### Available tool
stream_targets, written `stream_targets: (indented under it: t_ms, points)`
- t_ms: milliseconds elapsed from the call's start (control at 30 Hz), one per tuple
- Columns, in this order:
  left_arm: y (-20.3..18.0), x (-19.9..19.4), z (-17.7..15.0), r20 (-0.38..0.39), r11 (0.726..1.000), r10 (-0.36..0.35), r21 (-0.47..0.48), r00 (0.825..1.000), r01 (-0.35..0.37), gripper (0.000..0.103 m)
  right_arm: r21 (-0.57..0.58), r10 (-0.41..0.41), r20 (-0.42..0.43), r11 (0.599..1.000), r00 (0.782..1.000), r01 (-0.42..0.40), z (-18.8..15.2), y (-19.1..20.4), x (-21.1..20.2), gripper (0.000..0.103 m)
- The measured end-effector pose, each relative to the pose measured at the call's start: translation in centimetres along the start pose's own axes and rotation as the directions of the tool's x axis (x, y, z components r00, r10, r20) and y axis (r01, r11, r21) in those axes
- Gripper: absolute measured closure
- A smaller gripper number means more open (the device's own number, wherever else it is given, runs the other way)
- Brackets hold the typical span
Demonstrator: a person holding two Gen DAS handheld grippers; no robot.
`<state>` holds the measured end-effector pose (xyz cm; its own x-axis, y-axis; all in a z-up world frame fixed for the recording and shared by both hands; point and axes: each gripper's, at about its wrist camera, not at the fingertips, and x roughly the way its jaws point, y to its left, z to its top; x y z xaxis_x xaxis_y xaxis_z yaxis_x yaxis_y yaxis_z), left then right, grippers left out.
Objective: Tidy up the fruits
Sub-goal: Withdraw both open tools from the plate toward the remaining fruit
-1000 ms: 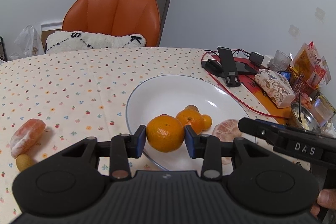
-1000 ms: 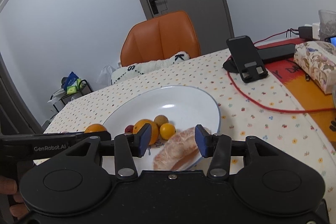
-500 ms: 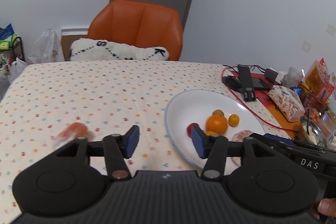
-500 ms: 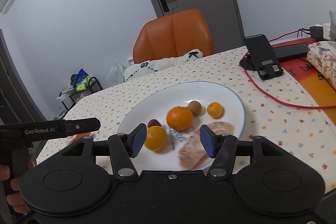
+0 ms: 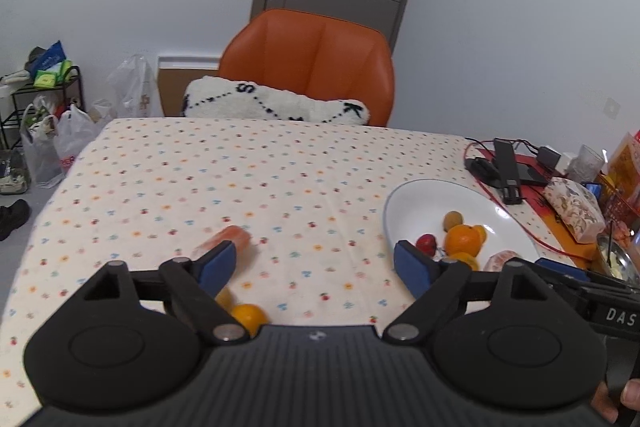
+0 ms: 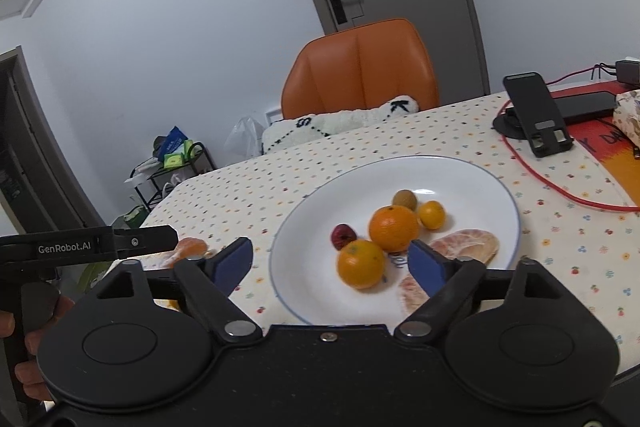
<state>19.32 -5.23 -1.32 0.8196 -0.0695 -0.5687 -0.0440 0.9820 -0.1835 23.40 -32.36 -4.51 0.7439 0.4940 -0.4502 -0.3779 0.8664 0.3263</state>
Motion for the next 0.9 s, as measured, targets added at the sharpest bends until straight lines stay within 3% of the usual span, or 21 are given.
stream_targets:
  t_ms: [300, 900]
  points:
    - [1.8, -2.1, -0.5, 0.021, 1.000, 0.021, -0.009, 1.000, -0.020, 0.014, -0.009, 0.032, -0.005, 0.999, 0.999, -0.032, -0.6, 1.6, -0.1, 0.005]
    - [5.2, -4.1, -4.0, -0.035, 0.999, 0.047, -0.026, 0.998, -0.048, 0.014, -0.028, 0.079, -0.052, 0.996, 0.995, -0.081, -2.6, 4.2, 0.9, 0.001]
